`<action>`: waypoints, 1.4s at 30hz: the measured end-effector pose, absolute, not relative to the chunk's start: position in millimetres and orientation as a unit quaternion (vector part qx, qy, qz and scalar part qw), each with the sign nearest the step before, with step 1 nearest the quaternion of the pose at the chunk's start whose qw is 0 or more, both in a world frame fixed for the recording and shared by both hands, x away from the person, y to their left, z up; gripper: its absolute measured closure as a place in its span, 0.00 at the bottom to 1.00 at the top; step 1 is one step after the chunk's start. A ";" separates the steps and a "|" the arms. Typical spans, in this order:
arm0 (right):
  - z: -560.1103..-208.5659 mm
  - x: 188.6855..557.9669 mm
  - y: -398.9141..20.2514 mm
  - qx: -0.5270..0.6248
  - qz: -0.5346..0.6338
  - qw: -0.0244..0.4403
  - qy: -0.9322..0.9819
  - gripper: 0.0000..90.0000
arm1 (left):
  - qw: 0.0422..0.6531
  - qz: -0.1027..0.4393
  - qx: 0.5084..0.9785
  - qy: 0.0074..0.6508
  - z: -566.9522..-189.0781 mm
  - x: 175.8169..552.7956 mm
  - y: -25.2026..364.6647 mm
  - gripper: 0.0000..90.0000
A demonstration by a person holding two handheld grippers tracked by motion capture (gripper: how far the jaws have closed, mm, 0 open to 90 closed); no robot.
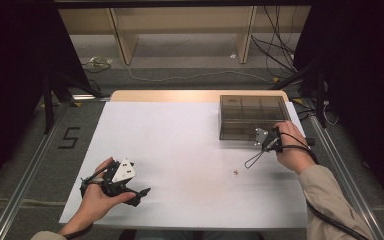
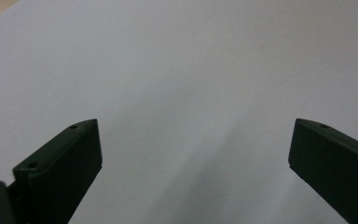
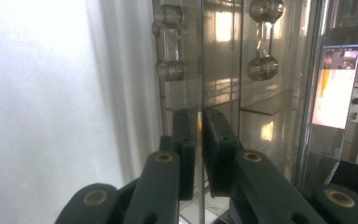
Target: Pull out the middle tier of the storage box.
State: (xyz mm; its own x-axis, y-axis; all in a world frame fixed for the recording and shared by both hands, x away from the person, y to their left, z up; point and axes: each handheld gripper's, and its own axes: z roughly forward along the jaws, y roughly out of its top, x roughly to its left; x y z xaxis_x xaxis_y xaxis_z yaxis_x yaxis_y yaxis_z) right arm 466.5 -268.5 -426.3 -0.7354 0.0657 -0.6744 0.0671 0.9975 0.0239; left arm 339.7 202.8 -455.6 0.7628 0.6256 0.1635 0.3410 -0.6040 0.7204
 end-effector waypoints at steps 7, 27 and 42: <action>-427.2 463.6 -268.7 0.034 0.004 0.364 0.931 0.94 | 0.348 0.205 0.872 0.277 -455.3 339.6 202.8 0.03; -426.1 457.8 -269.0 0.029 0.004 0.358 0.933 0.94 | 0.349 0.206 0.872 0.277 -455.2 339.6 202.8 0.03; -424.9 456.3 -269.8 0.031 0.003 0.351 0.936 0.94 | 0.349 0.205 0.871 0.276 -455.3 339.5 202.4 0.03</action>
State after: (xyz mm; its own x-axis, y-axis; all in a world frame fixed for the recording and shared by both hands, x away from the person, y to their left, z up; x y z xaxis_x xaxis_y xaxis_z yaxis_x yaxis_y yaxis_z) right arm 456.3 -269.8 -424.9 -0.7514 0.0606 -0.6570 0.0567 0.9980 0.0272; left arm 339.5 202.4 -455.3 0.7628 0.6252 0.1652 0.3382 -0.6035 0.7221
